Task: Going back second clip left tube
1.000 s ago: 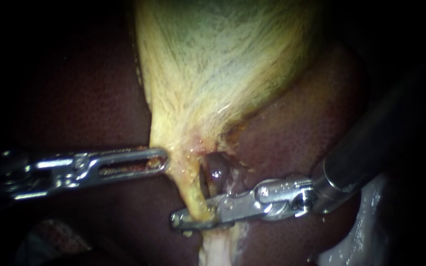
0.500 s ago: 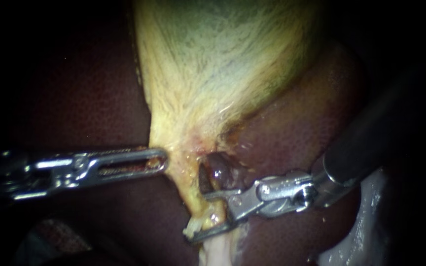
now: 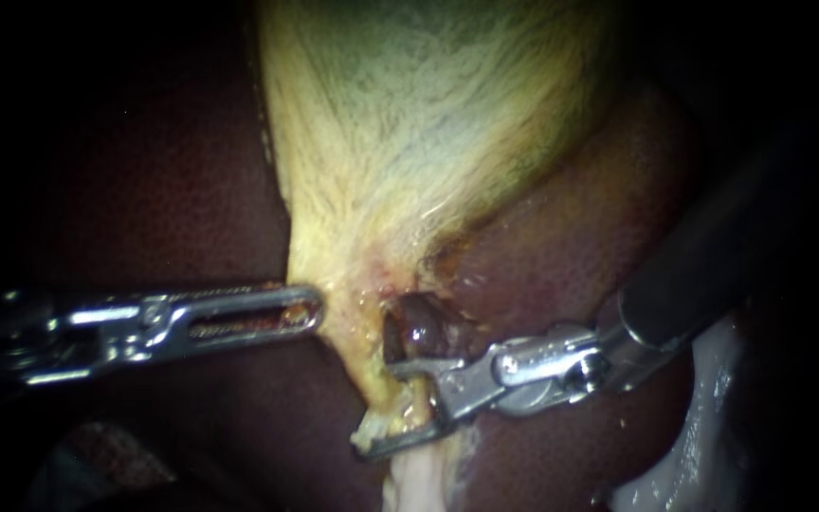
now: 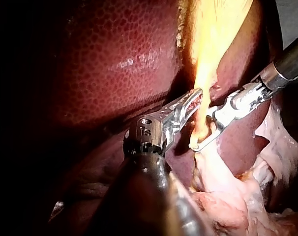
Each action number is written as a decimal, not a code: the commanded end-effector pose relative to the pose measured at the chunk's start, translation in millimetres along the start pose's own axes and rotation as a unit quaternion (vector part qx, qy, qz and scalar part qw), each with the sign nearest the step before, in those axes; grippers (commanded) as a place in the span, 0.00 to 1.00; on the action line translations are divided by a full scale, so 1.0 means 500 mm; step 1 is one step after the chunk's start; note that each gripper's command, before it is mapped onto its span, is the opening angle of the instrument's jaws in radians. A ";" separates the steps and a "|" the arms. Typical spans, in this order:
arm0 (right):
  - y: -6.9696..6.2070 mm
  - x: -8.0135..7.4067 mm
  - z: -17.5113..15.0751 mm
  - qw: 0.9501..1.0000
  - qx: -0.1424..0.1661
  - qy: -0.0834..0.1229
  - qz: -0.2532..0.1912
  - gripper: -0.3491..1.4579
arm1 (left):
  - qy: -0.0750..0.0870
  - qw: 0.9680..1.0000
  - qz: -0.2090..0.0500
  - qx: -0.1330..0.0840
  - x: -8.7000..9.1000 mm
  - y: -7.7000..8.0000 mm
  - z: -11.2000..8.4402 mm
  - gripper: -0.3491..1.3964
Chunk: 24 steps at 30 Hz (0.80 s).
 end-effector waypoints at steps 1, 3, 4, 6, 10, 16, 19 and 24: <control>-0.0001 -0.0003 0.0006 1.000 0.001 0.000 -0.001 0.52 | 0.000 1.000 0.000 -0.001 0.0001 0.0001 0.0002 0.00; -0.0004 -0.0011 0.0015 1.000 0.005 0.001 -0.006 0.52 | 0.000 1.000 0.000 -0.001 0.0001 0.0001 0.0002 0.00; -0.0005 -0.0014 0.0017 1.000 0.006 0.000 -0.012 0.52 | 0.000 1.000 0.000 -0.001 0.0001 0.0000 0.0002 0.00; -0.0002 -0.0018 0.0017 1.000 0.006 -0.001 -0.024 0.52 | 0.001 1.000 0.000 0.000 0.0002 0.0001 0.0002 0.00; 0.0006 -0.0021 0.0007 0.998 0.010 -0.003 -0.062 0.52 | 0.001 1.000 0.000 0.000 0.0003 0.0001 0.0001 0.00; -0.0006 -0.0023 0.0005 0.994 0.032 -0.004 -0.100 0.52 | 0.001 1.000 0.000 0.001 0.0004 0.0001 0.0000 0.00; 0.0007 -0.0019 0.0002 0.994 0.038 -0.003 -0.107 0.52 | 0.001 1.000 0.000 0.000 0.0004 0.0001 0.0001 0.00; 0.0042 -0.0024 -0.0036 0.994 0.004 -0.005 -0.106 0.52 | 0.001 1.000 0.000 0.001 0.0004 0.0001 0.0000 0.00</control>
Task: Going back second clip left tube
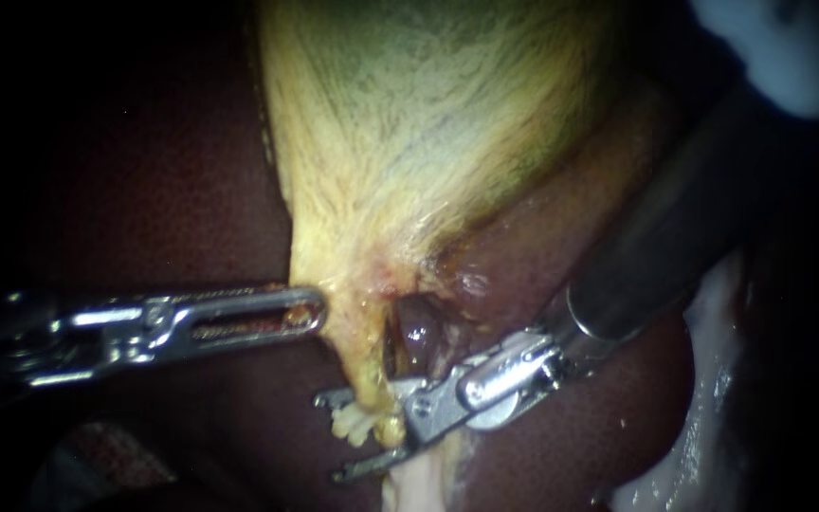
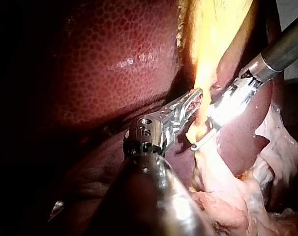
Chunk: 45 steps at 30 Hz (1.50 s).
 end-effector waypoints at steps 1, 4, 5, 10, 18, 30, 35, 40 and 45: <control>0.0004 -0.0003 -0.0010 1.000 -0.009 -0.001 0.003 0.52 | 0.000 1.000 0.000 0.000 0.0000 0.0000 -0.0001 0.00; 0.0011 -0.0007 -0.0039 1.000 -0.019 -0.002 0.007 0.52 | 0.000 1.000 0.000 0.000 0.0000 0.0001 -0.0002 0.00; 0.0010 -0.0007 -0.0048 1.000 -0.020 -0.002 0.008 0.52 | 0.000 1.000 0.000 0.000 0.0000 0.0001 -0.0003 0.00; -0.0017 -0.0007 -0.0097 1.000 -0.024 -0.002 0.007 0.52 | 0.000 1.000 0.000 0.001 0.0000 0.0002 -0.0004 0.00; -0.0057 0.0001 -0.0188 0.999 -0.031 -0.001 0.013 0.52 | 0.000 1.000 0.000 0.001 0.0000 0.0002 -0.0005 0.00; -0.0025 0.0087 -0.0370 0.999 -0.048 -0.003 -0.003 0.52 | 0.000 1.000 0.000 0.001 0.0000 0.0003 -0.0004 0.00; -0.0020 0.0118 -0.0409 0.998 -0.058 -0.008 -0.020 0.52 | 0.000 1.000 0.000 0.001 0.0000 0.0003 -0.0003 0.00; -0.0019 0.0133 -0.0421 0.998 -0.057 -0.009 -0.032 0.52 | 0.000 1.000 0.000 0.001 0.0000 0.0007 0.0002 0.00; -0.0020 0.0133 -0.0423 0.998 -0.057 -0.009 -0.032 0.52 | -0.001 1.000 0.002 0.000 0.0010 0.0017 0.0023 0.00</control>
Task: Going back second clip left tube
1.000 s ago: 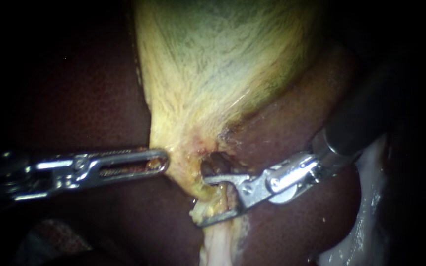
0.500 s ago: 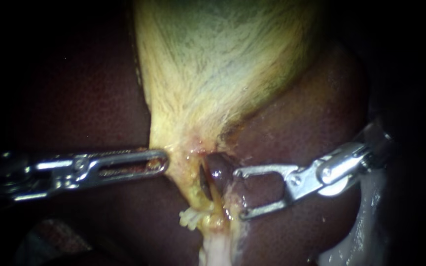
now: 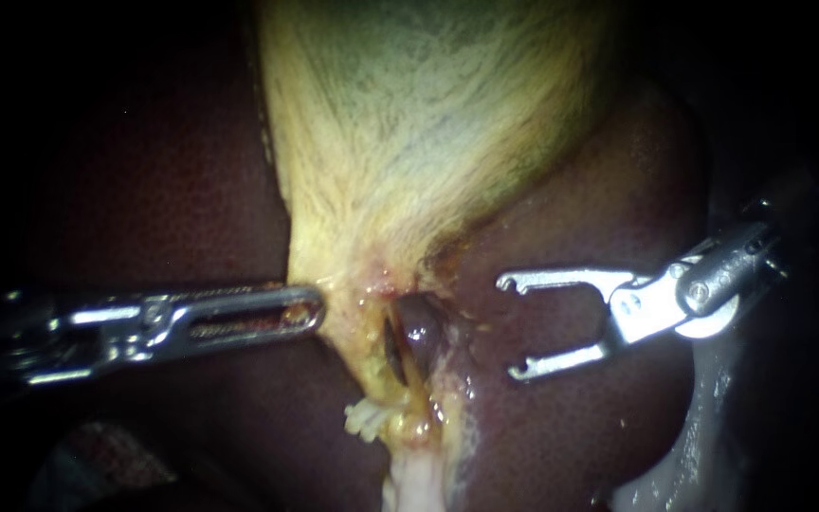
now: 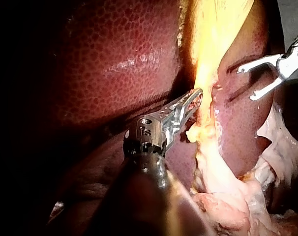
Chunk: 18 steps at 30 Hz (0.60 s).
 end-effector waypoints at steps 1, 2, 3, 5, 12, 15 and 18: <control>-0.0001 0.0000 0.0001 1.000 0.000 0.000 0.000 0.52 | 0.000 1.000 0.001 0.000 0.0003 0.0003 0.0008 0.00; -0.0001 0.0000 0.0001 1.000 0.000 0.000 0.000 0.52 | -0.001 1.000 0.001 0.001 0.0005 0.0006 0.0015 0.00; -0.0001 0.0000 0.0000 1.000 0.000 0.000 0.000 0.52 | 0.001 1.000 0.002 0.001 0.0007 0.0010 0.0026 0.00; -0.0001 0.0000 0.0000 1.000 0.000 0.000 0.000 0.52 | 0.003 1.000 0.003 0.000 0.0009 0.0016 0.0041 0.00; -0.0003 0.0000 -0.0002 1.000 0.001 0.000 0.000 0.52 | 0.010 1.000 0.005 0.000 0.0022 0.0017 0.0081 0.00; -0.0004 0.0000 -0.0004 1.000 0.001 0.000 0.000 0.52 | 0.011 1.000 0.006 0.001 0.0028 0.0012 0.0090 0.00; -0.0004 0.0000 -0.0004 1.000 0.001 0.000 0.000 0.52 | 0.014 1.000 0.006 0.001 0.0032 0.0009 0.0097 0.00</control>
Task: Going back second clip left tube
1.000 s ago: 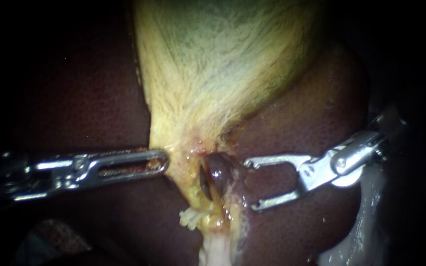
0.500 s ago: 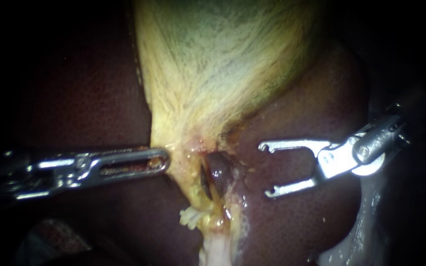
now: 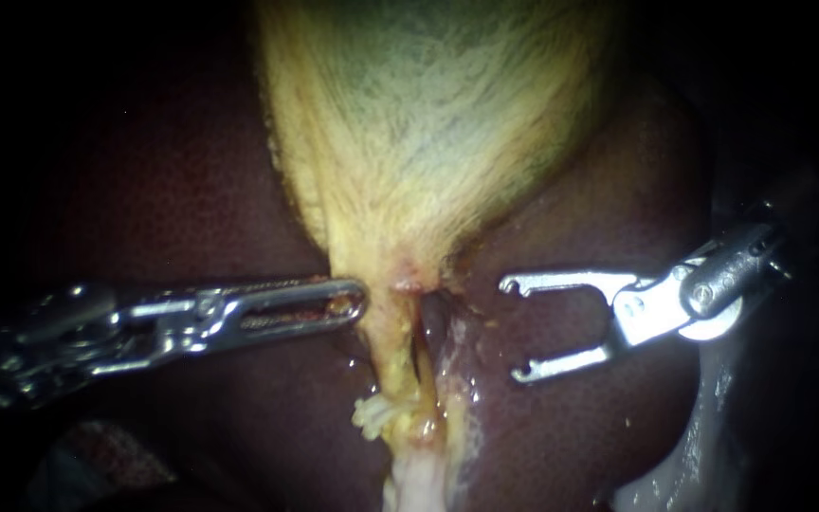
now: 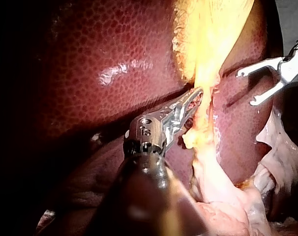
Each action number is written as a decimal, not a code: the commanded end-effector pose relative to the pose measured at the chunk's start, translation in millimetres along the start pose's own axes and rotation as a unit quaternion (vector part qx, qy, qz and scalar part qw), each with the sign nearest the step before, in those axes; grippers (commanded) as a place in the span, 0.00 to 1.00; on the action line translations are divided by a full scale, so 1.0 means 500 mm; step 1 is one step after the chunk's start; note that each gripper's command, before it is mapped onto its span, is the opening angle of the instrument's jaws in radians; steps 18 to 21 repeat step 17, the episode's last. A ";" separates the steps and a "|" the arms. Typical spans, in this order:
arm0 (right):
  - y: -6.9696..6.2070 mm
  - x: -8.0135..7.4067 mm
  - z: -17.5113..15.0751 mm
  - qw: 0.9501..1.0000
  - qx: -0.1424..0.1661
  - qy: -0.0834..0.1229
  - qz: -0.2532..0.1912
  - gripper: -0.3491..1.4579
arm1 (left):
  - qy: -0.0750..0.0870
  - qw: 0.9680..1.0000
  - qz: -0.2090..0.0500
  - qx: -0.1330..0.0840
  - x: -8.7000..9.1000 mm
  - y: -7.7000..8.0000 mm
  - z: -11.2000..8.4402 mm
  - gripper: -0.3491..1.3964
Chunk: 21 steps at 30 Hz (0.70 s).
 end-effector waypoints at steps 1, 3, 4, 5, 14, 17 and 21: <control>0.0000 0.0000 -0.0001 1.000 0.000 0.000 0.000 0.52 | 0.001 1.000 0.000 -0.001 0.0001 0.0000 0.0002 0.00; 0.0000 0.0000 -0.0002 1.000 0.000 0.000 0.000 0.52 | 0.001 1.000 0.000 -0.001 0.0002 -0.0001 0.0003 0.00; 0.0000 0.0000 -0.0002 1.000 0.000 0.000 0.000 0.52 | 0.001 1.000 0.000 -0.001 0.0002 -0.0001 0.0003 0.00; 0.0000 0.0000 -0.0002 1.000 0.000 0.000 0.000 0.52 | 0.001 1.000 0.000 -0.001 0.0002 -0.0001 0.0003 0.00; 0.0000 0.0000 -0.0002 1.000 0.000 0.000 0.000 0.52 | 0.003 1.000 0.001 -0.001 0.0003 -0.0001 0.0005 0.00; -0.0001 -0.0001 -0.0004 1.000 0.000 0.000 0.000 0.52 | 0.002 1.000 0.001 -0.001 0.0003 -0.0001 0.0006 0.00; -0.0001 -0.0001 -0.0004 1.000 0.000 0.000 0.000 0.52 | 0.002 1.000 0.001 -0.001 0.0003 -0.0001 0.0006 0.00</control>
